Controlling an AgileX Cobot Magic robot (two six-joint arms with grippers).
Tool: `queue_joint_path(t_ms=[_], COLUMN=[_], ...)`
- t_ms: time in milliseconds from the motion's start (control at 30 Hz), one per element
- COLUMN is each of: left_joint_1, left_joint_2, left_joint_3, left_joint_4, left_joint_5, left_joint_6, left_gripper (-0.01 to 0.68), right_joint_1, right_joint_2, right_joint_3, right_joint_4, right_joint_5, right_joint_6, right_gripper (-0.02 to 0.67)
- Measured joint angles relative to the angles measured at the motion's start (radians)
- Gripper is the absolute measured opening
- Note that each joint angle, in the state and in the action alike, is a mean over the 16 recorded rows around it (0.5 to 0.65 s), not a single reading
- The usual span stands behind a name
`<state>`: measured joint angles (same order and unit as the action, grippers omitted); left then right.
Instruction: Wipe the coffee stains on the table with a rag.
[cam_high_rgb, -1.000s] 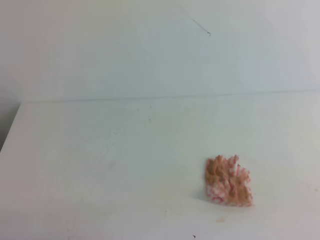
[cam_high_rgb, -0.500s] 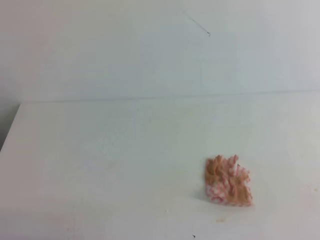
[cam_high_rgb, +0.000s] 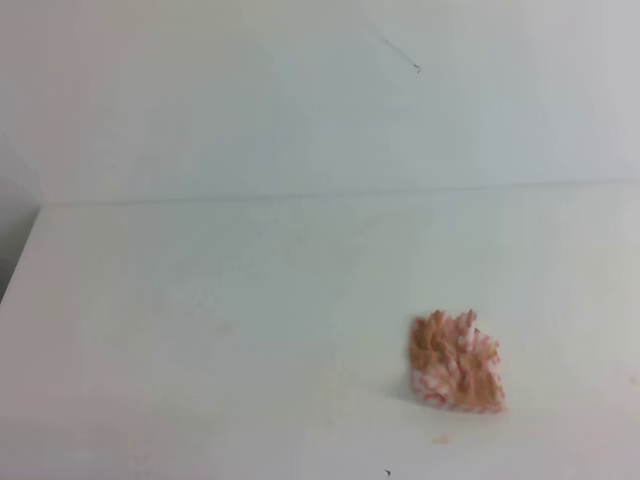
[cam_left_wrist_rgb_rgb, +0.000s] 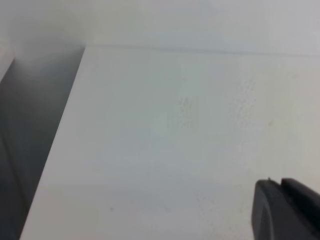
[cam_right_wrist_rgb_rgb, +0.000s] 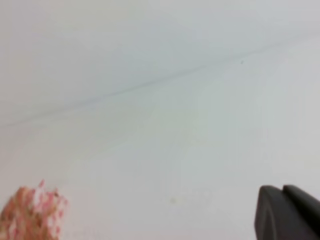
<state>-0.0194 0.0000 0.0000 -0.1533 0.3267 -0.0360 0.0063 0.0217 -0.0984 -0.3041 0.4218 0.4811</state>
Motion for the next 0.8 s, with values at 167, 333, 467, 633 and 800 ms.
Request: queue_joint_path(t_ms=[167,333,467,633,800], left_joint_1=[0.0,0.0,0.0,0.0,0.0], left_joint_2=[0.0,0.0,0.0,-0.005,-0.007], left_joint_3=[0.0,0.0,0.0,0.008,0.011], left_joint_4=[0.0,0.0,0.0,0.0,0.0], left_joint_5=[0.0,0.0,0.0,-0.003,-0.004], left_joint_6=[0.0,-0.001,-0.001,-0.002,-0.002], left_gripper=[-0.001,-0.001,-0.001,-0.001,-0.001], right_joint_1=[-0.001,-0.001,-0.001,-0.001,-0.001], right_joint_2=[-0.027,-0.028,-0.028,-0.028,-0.028], right_joint_3=[0.064,0.098,0.102,0.101,0.102], right_joint_4=[0.051,0.072,0.073,0.072,0.068], right_joint_5=[-0.067,-0.112,-0.141,-0.128,-0.099], right_joint_6=[0.0,0.0,-0.001,-0.015,-0.042], right_gripper=[-0.002,-0.002,-0.002,-0.003,-0.003])
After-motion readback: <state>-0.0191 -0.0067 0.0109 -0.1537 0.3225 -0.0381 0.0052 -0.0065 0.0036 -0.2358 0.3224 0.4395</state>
